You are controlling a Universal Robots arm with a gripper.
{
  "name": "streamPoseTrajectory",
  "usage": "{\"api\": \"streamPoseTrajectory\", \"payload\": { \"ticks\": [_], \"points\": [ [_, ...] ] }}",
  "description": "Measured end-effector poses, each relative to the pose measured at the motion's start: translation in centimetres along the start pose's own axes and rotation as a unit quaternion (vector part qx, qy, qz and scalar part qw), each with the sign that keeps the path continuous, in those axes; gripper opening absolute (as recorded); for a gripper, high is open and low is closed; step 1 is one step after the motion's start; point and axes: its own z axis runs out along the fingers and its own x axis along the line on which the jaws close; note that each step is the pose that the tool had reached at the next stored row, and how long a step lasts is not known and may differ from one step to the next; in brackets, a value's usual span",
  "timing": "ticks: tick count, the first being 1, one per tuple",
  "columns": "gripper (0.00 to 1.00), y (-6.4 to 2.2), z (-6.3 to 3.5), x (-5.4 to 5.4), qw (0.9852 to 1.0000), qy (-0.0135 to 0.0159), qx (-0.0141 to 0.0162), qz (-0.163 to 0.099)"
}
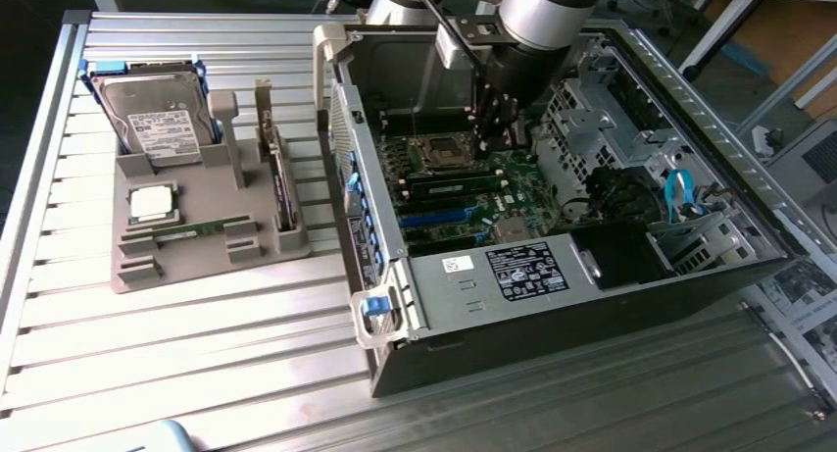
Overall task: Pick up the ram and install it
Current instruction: 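Insert the ram into the slot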
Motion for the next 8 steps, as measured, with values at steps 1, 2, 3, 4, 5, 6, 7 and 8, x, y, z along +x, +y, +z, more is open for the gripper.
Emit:
{"api": "streamPoseTrajectory", "payload": {
  "ticks": [1,2,3,4,5,6,7,8],
  "points": [
    [0.11,0.00,-0.11,0.00,1.0000,0.0000,0.0000,0.000],
    [0.11,0.01,-0.29,-0.01,1.0000,0.0000,0.0000,0.000],
    [0.11,0.00,-0.36,-0.01,1.0000,0.0000,0.0000,0.000],
    [0.11,-0.03,-0.43,-0.02,1.0000,0.0000,0.0000,0.000],
    [0.11,-0.06,-0.47,-0.02,1.0000,0.0000,0.0000,0.000],
    [0.11,-0.09,-0.50,-0.02,1.0000,-0.0001,0.0000,0.000],
    [0.11,-0.10,-0.53,-0.02,1.0000,-0.0001,0.0001,0.000],
    [0.11,-0.10,-0.56,-0.02,1.0000,0.0000,0.0000,0.000]
  ]
}}
